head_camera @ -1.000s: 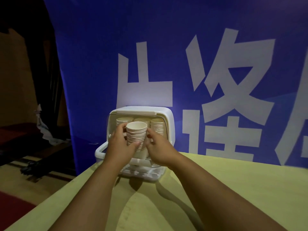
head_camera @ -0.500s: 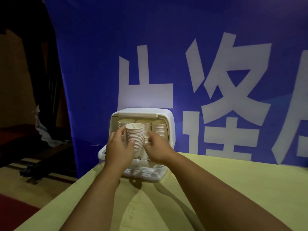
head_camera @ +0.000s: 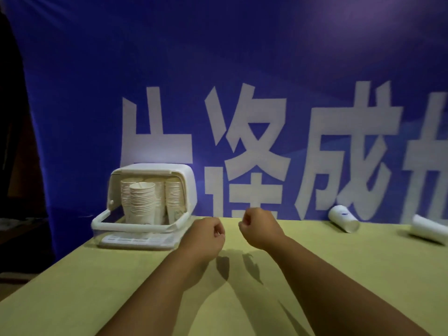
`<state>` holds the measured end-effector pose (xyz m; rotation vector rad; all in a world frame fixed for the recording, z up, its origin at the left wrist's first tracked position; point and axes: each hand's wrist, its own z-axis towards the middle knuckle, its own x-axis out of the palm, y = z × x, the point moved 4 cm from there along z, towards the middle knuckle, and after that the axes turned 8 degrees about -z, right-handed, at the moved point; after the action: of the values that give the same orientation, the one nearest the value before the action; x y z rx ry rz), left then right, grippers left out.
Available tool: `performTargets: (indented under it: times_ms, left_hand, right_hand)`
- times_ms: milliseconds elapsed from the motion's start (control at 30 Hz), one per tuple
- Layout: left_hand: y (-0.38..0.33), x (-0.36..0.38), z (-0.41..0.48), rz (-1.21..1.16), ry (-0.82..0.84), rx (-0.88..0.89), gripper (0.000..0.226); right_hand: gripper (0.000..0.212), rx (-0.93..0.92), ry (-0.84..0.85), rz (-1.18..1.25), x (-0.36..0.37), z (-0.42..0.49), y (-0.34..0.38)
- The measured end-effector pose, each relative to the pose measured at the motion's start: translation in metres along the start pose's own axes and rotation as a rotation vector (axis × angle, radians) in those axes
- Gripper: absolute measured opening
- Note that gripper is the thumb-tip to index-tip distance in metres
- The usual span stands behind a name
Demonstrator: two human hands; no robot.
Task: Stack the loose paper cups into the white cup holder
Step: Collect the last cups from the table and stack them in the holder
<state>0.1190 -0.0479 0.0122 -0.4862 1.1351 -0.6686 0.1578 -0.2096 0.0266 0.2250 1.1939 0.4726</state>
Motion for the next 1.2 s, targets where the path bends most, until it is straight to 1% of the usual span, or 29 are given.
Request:
performTargets:
  times_ms: [133, 233, 300, 367, 467, 567, 667, 767, 867, 933, 1000, 1100, 1200]
  left_hand:
    - [-0.054, 0.072, -0.016, -0.082, 0.248, -0.031, 0.004]
    - [-0.096, 0.126, -0.029, -0.103, 0.406, -0.033, 0.019]
    - [-0.123, 0.158, -0.033, -0.087, 0.460, -0.017, 0.033]
    - [-0.146, 0.191, -0.034, -0.060, 0.488, 0.003, 0.045]
    - [-0.171, 0.234, -0.029, 0.068, 0.494, 0.034, 0.061]
    - [-0.186, 0.272, -0.015, 0.157, 0.457, 0.052, 0.068]
    - [-0.194, 0.303, 0.007, 0.223, 0.352, 0.106, 0.071]
    - [-0.200, 0.327, 0.034, 0.265, 0.305, 0.149, 0.077]
    - [-0.205, 0.343, 0.066, 0.268, 0.247, 0.213, 0.079]
    - [-0.210, 0.354, 0.087, 0.317, 0.189, 0.275, 0.081]
    - [-0.214, 0.367, 0.107, 0.364, 0.142, 0.327, 0.084]
    - [-0.217, 0.387, 0.133, 0.426, 0.164, 0.350, 0.081]
    - [-0.214, 0.400, 0.148, 0.396, 0.239, 0.305, 0.065]
  right_hand:
    - [0.007, 0.138, 0.033, -0.126, -0.041, -0.038, -0.095]
    - [0.008, 0.283, 0.082, -0.161, -0.074, -0.072, -0.176]
    - [0.018, 0.358, 0.111, -0.265, -0.095, -0.095, -0.229]
    - [0.037, 0.441, 0.170, -0.382, -0.113, -0.117, -0.281]
    - [0.068, 0.543, 0.227, -0.456, -0.134, -0.136, -0.341]
    - [0.085, 0.558, 0.235, -0.481, -0.143, -0.133, -0.372]
    - [0.092, 0.565, 0.209, -0.493, -0.142, -0.113, -0.393]
    - [0.098, 0.569, 0.179, -0.504, -0.140, -0.088, -0.418]
    - [0.096, 0.572, 0.153, -0.531, -0.136, -0.060, -0.446]
    - [0.093, 0.585, 0.112, -0.530, -0.135, -0.041, -0.463]
    - [0.095, 0.591, 0.072, -0.506, -0.134, -0.024, -0.479]
    - [0.101, 0.596, 0.023, -0.451, -0.132, -0.004, -0.496]
    - [0.106, 0.617, 0.004, -0.435, -0.130, 0.009, -0.508]
